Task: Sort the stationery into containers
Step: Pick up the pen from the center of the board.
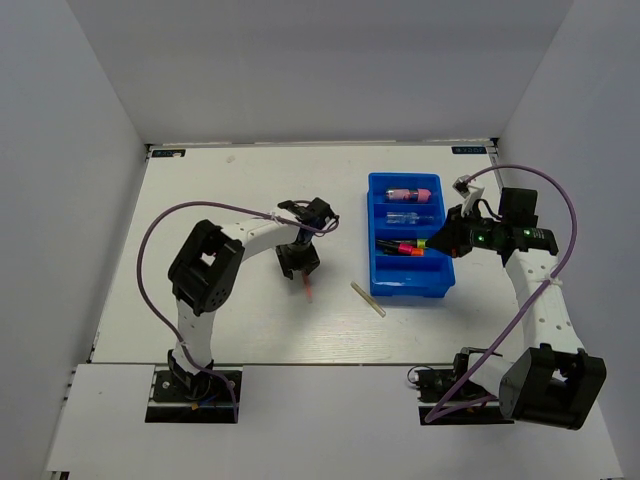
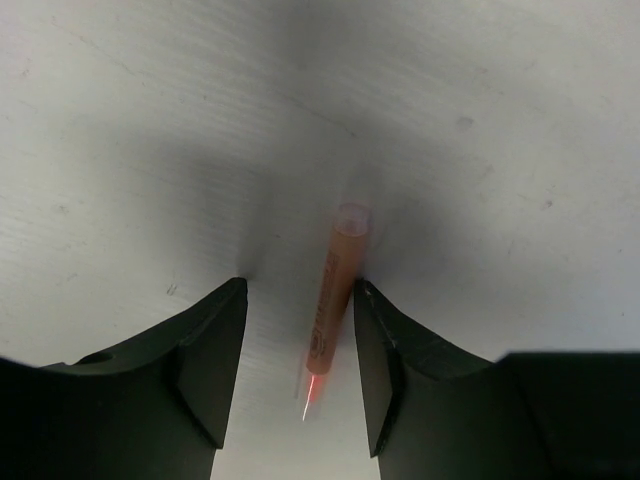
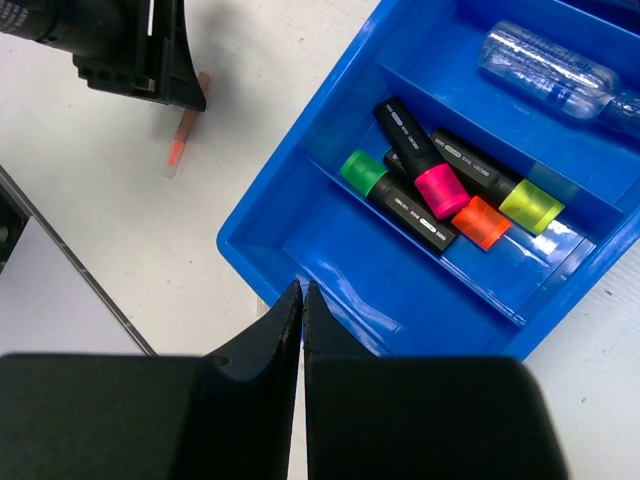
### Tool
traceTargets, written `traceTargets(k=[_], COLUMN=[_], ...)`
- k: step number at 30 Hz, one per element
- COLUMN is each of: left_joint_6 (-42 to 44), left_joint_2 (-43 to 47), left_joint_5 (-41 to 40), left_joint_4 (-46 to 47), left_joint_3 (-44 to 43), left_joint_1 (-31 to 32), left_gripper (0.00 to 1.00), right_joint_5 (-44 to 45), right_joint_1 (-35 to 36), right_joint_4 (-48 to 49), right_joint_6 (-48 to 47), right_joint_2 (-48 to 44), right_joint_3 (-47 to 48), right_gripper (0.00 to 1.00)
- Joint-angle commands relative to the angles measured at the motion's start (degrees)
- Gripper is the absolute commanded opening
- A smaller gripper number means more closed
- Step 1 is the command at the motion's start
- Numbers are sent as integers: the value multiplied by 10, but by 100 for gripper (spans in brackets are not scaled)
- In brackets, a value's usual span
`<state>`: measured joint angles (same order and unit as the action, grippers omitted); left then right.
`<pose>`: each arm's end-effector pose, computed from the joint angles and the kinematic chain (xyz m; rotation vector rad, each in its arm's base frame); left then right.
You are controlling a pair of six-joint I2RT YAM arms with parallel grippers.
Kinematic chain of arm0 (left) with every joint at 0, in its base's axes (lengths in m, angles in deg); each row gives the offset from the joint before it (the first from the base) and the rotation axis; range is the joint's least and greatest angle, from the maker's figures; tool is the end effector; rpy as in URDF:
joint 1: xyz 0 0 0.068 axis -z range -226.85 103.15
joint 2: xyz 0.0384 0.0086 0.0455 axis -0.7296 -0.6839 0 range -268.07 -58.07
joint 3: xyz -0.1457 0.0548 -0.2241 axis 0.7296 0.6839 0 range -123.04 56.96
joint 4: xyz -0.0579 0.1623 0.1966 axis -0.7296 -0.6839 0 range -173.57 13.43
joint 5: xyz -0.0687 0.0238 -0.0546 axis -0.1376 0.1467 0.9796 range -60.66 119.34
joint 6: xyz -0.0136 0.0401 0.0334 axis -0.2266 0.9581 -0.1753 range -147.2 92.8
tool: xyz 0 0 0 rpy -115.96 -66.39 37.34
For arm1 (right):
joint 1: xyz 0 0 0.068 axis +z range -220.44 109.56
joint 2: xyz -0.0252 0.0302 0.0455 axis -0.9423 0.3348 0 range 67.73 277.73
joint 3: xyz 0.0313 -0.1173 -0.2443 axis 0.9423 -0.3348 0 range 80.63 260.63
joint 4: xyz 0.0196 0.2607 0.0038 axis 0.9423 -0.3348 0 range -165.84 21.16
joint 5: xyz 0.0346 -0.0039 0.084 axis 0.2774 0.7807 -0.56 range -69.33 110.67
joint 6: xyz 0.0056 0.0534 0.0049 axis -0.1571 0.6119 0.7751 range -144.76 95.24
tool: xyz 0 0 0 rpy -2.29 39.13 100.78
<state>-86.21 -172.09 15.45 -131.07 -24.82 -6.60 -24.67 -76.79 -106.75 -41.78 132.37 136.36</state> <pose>0.2902 -0.2344 0.1663 -0.4852 2.8751 0.1669 0.2275 0.0002 0.3012 -0.5578 2.1229 0.7122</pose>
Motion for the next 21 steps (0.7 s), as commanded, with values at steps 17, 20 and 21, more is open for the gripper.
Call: traceTargets(k=[17,20,21], left_joint_6=[8,47,78], left_joint_2=[12,35,60], left_joint_5=[21,21,21], left_joint_4=[124,143,154], left_joint_3=[121,128,127], left_joint_1=[10,26,33], left_gripper=[9,1,0], right_joint_5=[-17,-19,-19], right_joint_1=[-2,-4,-2], right_joint_4=[-16,-17,-19], right_joint_6=[-5,-7,-7], right_joint_2=[-4,-3,-3], right_joint_3=[14,15,14], right_gripper=[4,6,8])
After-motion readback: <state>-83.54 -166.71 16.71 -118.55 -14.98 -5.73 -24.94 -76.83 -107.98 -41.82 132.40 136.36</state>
